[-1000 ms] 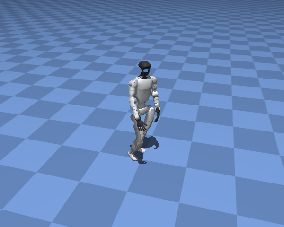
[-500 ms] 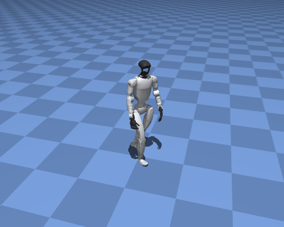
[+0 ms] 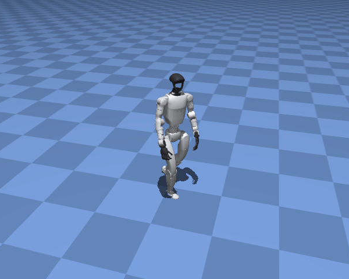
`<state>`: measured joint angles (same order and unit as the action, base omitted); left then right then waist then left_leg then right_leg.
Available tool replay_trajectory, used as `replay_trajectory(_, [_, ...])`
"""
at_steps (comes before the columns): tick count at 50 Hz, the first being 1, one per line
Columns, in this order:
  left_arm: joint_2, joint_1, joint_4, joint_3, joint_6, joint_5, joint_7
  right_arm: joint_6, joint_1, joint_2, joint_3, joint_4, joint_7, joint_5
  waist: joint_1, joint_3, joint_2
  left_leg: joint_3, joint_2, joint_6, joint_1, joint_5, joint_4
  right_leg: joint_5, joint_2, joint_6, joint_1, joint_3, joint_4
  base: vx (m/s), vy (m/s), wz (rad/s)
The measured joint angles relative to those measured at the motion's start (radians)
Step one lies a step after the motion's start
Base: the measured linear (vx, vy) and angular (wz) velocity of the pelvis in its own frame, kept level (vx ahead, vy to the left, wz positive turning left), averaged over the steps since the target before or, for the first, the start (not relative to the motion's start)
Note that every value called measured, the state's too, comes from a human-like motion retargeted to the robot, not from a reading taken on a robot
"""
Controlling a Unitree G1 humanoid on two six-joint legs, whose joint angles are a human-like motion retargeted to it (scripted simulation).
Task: Walk
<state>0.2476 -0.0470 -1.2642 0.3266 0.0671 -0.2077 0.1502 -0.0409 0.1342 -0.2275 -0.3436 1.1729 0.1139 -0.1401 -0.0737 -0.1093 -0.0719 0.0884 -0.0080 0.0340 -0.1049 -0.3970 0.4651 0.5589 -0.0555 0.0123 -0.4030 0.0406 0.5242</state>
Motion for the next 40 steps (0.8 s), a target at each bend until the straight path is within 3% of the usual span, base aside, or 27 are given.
replay_trajectory(10, [0.005,0.018,0.024,-0.023,0.003,0.011,-0.011,-0.001,-0.003,0.007,-0.008,-0.014,-0.006,-0.013,0.019,0.008,0.039,-0.071,0.069,0.109,0.053,0.146,0.282,0.040,-0.106,-0.055,0.105,-0.010,-0.036,0.22,-0.09,-0.22])
replay_trajectory(13, [0.010,0.023,0.037,-0.034,0.002,0.017,-0.021,0.000,-0.008,0.009,-0.011,-0.018,-0.007,-0.022,0.032,0.011,0.053,-0.105,0.074,0.131,0.100,0.090,0.383,0.048,-0.142,-0.073,0.128,-0.023,-0.045,0.18,-0.06,-0.32])
replay_trajectory(20, [0.029,0.014,0.067,-0.062,-0.005,0.040,-0.046,0.008,-0.009,0.012,-0.008,-0.007,-0.012,-0.041,0.063,0.026,0.061,-0.062,0.153,0.111,0.262,0.045,0.675,0.076,-0.184,-0.104,0.163,-0.050,-0.044,0.14,-0.03,-0.22])
replay_trajectory(27, [0.051,-0.007,0.087,-0.085,-0.014,0.063,-0.063,0.014,-0.002,0.019,-0.003,0.022,-0.018,-0.049,0.110,0.047,0.033,-0.016,0.186,0.031,0.488,-0.082,0.824,0.115,-0.176,-0.109,0.177,-0.087,-0.020,0.12,0.00,-0.18])
replay_trajectory(33, [0.069,-0.032,0.081,-0.105,-0.019,0.087,-0.069,0.008,0.012,0.028,0.010,0.038,-0.017,-0.042,0.134,0.061,-0.008,0.011,0.142,-0.002,0.672,-0.119,0.724,0.151,-0.131,-0.109,0.193,-0.114,-0.024,0.17,0.00,-0.05])
replay_trajectory(40, [0.071,-0.036,0.057,-0.117,-0.016,0.112,-0.081,-0.009,0.004,0.035,0.014,0.047,-0.021,-0.038,0.149,0.057,-0.032,0.018,0.064,0.015,0.795,-0.062,0.453,0.199,-0.086,-0.111,0.225,-0.135,-0.037,0.23,0.01,-0.01])
